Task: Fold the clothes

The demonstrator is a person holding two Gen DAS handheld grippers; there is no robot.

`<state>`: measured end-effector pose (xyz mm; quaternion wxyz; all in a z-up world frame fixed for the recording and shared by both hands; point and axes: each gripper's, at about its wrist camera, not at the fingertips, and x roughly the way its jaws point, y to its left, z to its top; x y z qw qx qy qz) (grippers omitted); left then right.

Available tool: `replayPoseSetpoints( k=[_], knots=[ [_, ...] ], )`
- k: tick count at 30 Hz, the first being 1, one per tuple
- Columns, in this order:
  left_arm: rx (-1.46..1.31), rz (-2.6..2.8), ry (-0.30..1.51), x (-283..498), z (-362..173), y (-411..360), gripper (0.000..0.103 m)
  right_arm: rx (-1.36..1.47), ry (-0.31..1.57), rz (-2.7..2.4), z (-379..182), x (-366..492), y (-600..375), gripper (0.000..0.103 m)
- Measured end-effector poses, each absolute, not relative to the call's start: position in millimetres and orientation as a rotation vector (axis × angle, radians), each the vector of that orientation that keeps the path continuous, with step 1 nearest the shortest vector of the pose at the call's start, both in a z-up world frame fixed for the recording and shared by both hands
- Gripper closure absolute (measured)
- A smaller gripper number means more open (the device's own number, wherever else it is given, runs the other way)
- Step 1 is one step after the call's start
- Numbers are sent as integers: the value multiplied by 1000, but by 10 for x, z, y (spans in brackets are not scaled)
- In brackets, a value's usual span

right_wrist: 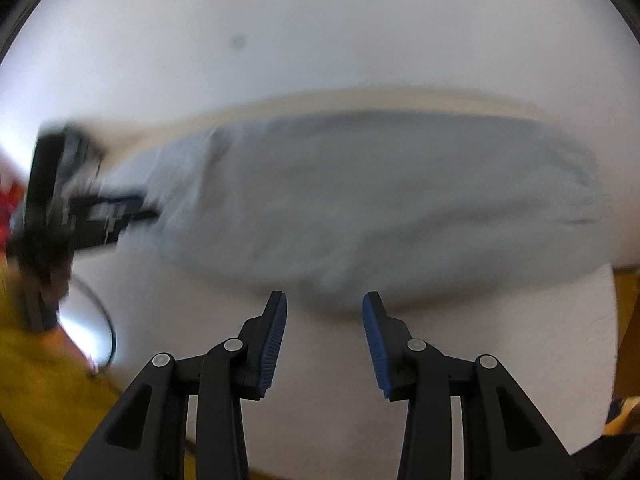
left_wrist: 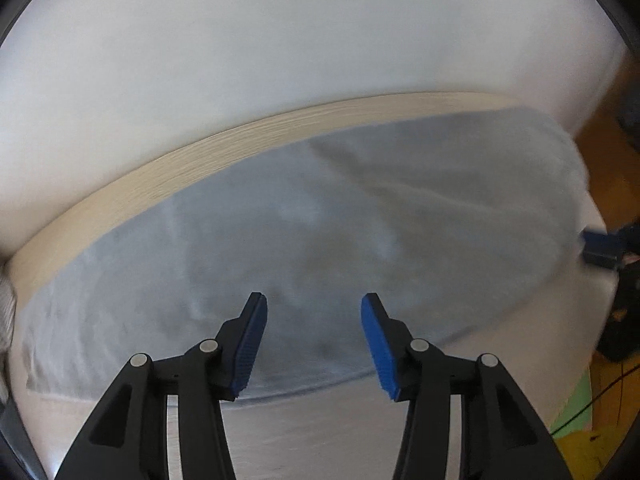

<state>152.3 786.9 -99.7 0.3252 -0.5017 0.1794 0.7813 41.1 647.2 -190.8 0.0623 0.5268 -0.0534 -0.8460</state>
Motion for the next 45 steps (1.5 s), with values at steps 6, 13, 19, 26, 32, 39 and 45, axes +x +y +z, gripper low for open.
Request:
replayPoseSetpoints(
  k=[6,13,19,26,32,39,45],
  knots=[
    [-1241,1928,494,1536,-1112,7821,58,1595,29,-2620,-2085,276,6065,63],
    [-1188,1858,488,1616,-1113,7775,58,1658,101,-2598,-2005,127,6339,102],
    [-1154,1803,490,1504,-1121,7519,58,1576,-25,-2654,-1676,140,6510,103],
    [-1170,1804,453,1987,-942,7603,58,1621,175,-2525,-1787,218,6227,57],
    [-1238,1844,406,1799,-1071,7682,58,1612,322,-2515,-2008,145,6009,59],
    [-1265,1863,405,1779,-1059,7625,58,1611,124,-2498,-1856,68,6279,98],
    [-1238,1858,383,1817,-988,7660,58,1569,38,-2497,-1659,-121,6432,98]
  ],
)
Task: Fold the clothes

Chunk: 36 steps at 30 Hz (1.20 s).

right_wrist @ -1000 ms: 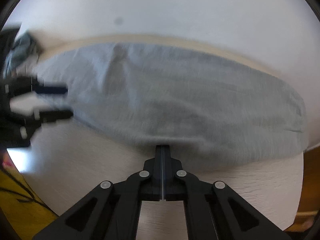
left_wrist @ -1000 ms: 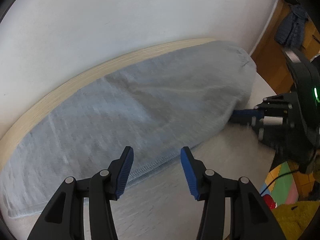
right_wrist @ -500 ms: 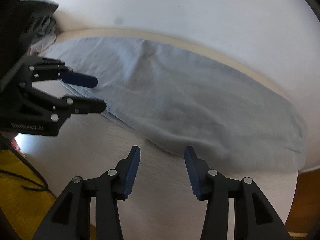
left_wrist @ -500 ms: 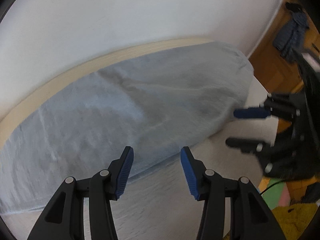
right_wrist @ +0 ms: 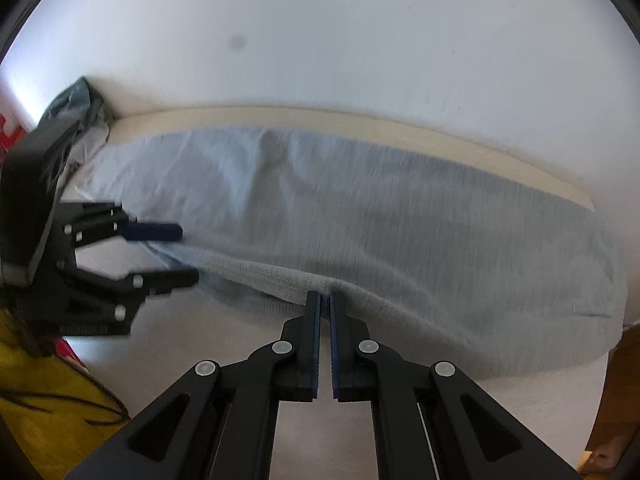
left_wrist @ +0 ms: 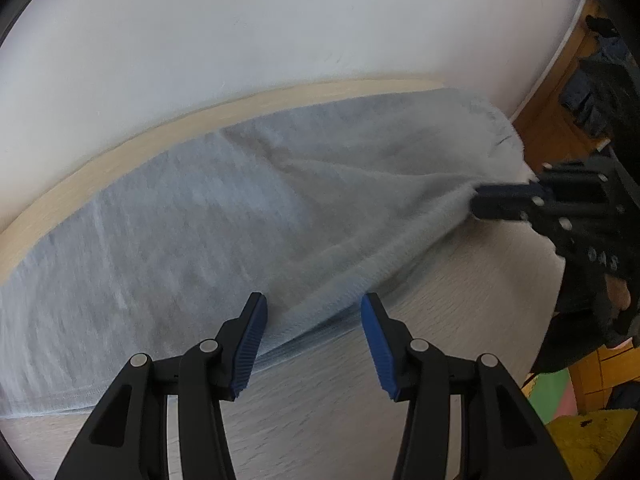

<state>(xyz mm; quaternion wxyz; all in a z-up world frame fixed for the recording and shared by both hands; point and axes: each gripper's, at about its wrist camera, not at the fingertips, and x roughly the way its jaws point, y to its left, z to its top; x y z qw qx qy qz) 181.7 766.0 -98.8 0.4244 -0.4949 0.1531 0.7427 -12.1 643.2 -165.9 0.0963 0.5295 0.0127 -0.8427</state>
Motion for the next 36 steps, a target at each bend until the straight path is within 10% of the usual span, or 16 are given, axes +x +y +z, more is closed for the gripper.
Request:
replayPoseSetpoints(
  k=[36],
  knots=[
    [-1259,1563,-6,1644,-932,9229,57,1676,-137,-2401,-1779,-511,7569,97]
  ],
)
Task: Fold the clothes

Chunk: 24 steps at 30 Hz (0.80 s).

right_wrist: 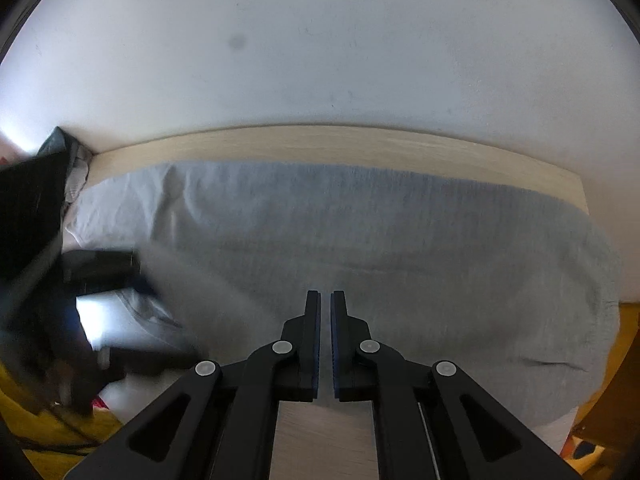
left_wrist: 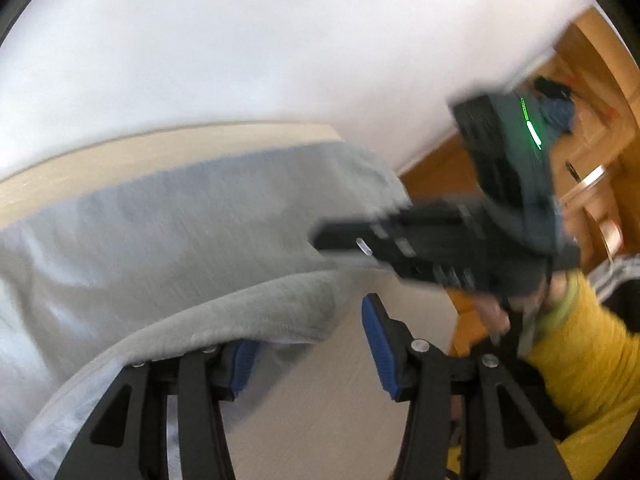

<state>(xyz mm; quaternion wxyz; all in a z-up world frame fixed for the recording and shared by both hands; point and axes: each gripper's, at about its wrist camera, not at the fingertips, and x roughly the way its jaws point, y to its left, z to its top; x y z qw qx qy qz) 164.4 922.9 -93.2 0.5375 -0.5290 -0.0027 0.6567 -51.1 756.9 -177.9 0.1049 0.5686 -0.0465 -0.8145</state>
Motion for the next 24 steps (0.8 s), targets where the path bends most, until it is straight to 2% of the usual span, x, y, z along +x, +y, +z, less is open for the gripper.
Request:
replayPoseSetpoints(
  k=[5,7,11,18,24],
  knots=[
    [-1340,1557,-19,1459,-1113,9334,57,1752,-92,-2374,-1996,-649,7741,97],
    [-1327,1522,12,1488,-1072,9398,57,1766,-132,-2362,-2070,-709,7818,97],
    [-1327,1471,86,1708,-1104,9523,57,1778,-209,-2341,-2129,-801,7907,97],
    [-1315,1499,125,1949,-1129,9740,57,1749,-211,-2349,-2167,-801,7908,97],
    [-1317,1422,195,2074,-939,9456,57,1768,-249,-2335,-2198,-852,7946,102]
  ],
)
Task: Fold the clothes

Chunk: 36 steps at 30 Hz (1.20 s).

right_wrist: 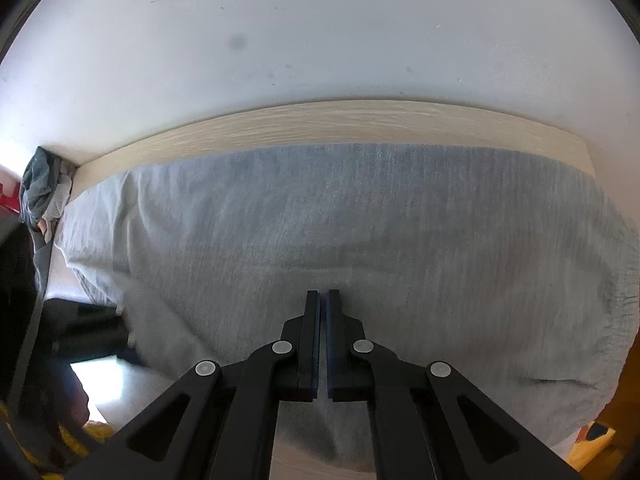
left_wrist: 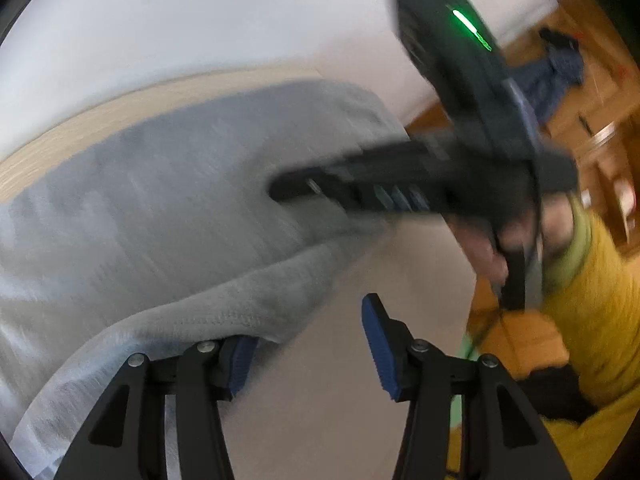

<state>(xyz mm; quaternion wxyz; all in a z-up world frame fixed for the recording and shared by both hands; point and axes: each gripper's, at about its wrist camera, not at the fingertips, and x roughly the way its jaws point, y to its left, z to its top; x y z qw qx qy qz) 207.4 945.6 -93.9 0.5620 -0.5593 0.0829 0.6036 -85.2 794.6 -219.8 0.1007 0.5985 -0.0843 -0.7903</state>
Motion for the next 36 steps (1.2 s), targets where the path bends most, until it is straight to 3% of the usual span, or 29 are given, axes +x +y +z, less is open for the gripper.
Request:
replayPoseSetpoints(
  k=[9,13,19,26,31,36],
  knots=[
    [-1442,1207,130,2622,-1023,9296,57,1731,-310,-2356,-2245,-879,7972,103],
    [-1427,1214,221,2768,-973,9290,57,1728,-316,-2382,-2250,-880,7954,103],
    [-1370,1376,127,2419,-661,9036,57,1641,-219,-2489,-2041,-556,7796,102],
    [-1457,1485,42,2020,-867,8856,57,1659,-112,-2486,-2242,-258,7606,102],
    [-1522,1437,59,2176,-1117,8902,57,1651,-201,-2507,-2276,-276,7670,103],
    [-1497,1477,54,2253,-1057,8993,57,1575,-170,-2565,-2082,-255,7459,101]
  ],
)
